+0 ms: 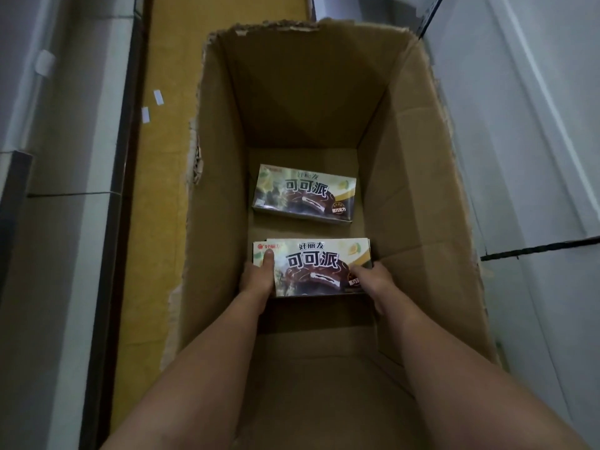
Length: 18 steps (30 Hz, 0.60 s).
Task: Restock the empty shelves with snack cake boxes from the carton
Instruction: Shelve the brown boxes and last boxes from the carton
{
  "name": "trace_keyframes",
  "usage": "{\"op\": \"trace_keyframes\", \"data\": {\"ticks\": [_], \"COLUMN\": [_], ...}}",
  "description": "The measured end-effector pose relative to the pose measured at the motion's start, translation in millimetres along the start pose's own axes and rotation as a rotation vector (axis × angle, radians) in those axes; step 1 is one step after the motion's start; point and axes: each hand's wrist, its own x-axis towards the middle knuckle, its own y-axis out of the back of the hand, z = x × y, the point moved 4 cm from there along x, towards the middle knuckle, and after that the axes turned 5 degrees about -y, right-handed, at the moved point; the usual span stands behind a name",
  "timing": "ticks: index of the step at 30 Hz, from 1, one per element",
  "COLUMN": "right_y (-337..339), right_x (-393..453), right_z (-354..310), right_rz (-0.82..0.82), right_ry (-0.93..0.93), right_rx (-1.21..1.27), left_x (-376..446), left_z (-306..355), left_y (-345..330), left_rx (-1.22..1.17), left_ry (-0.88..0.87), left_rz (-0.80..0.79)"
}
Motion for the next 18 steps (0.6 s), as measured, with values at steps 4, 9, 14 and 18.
{"op": "trace_keyframes", "data": {"ticks": [4, 9, 14, 18], "right_y": [-6.3, -6.7, 16.8, 44.6], "right_x": [14.0, 11.0, -19.1, -60.8], "right_z": [1.1, -2.2, -19.9, -44.6], "right_rz": [0.027, 0.107, 0.148, 0.176], "right_ry": [0.003, 0.005, 0.061, 0.104], "right_rx": [0.039, 0.125, 0.218, 0.213], "left_x": [9.8, -6.9, -42.4, -80.8], "left_z": [-7.4, -0.5, 33.7, 72.8], "left_y": [-2.9, -5.1, 6.6, 25.1], "left_rx": [-0.102, -0.184, -0.206, -0.248], "left_ry": [0.027, 0.024, -0.028, -0.124], "left_rz": [-0.010, 0.011, 0.031, 0.041]}}
